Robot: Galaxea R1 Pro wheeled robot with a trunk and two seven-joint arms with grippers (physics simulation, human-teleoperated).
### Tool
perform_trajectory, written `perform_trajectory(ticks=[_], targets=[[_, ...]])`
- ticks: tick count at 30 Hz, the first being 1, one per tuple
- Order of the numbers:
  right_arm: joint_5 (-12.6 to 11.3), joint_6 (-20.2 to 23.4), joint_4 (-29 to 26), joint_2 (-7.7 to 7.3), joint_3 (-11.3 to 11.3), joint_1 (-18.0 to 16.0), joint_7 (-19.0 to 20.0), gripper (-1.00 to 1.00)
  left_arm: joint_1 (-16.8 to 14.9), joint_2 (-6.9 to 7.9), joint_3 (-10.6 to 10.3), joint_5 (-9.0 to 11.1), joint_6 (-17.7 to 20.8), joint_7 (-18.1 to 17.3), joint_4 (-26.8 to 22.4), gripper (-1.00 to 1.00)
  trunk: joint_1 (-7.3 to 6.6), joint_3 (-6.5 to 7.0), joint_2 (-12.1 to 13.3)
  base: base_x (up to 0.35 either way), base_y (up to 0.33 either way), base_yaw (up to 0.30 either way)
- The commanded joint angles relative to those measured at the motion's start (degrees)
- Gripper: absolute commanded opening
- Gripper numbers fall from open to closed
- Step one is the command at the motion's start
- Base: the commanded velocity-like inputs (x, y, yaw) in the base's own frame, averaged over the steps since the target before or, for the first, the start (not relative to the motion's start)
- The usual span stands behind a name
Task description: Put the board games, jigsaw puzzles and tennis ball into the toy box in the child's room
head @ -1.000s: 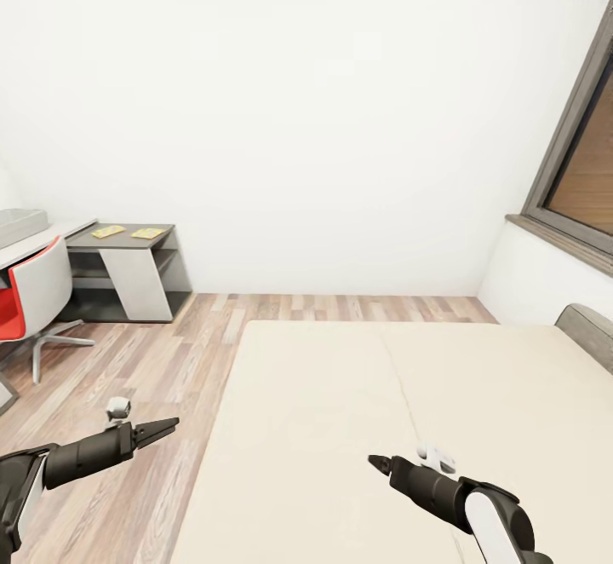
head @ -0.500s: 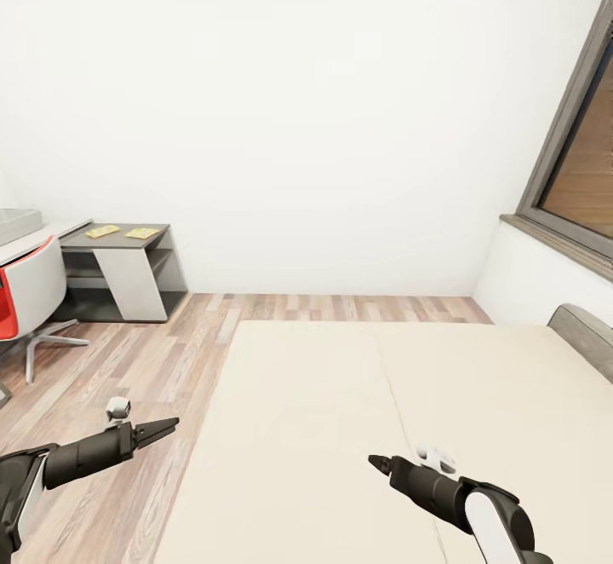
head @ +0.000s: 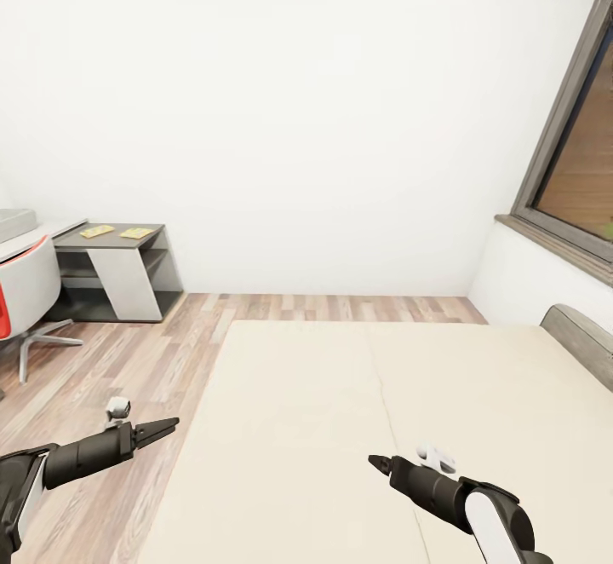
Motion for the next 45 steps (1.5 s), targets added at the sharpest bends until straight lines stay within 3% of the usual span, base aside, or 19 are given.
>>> perform_trajectory(ticks=[1,18,45], targets=[[-0.6,0.2,-0.1,-0.01,0.0,-0.1,-0.6,1.0,-0.1,-0.01,0.1,-0.3,0.6,-0.4,0.0,1.0,0.04,-0.13,-0.1,0.0,-0.131,0.0],[-0.6,0.2,-0.1,-0.01,0.0,-0.1,-0.6,1.0,-0.1,-0.01,0.1,-0.3,0.6,-0.4,0.0,1.0,0.04,-0.13,-0.1,0.0,-0.115,0.0],[-0.6,0.3,-0.1,-0.01,0.0,-0.1,-0.6,1.0,-0.1,0.07,0.1,-0.3,0.5,-0.4,0.0,1.0,0.04,-0.13,-0.1,-0.021,-0.006,0.0]])
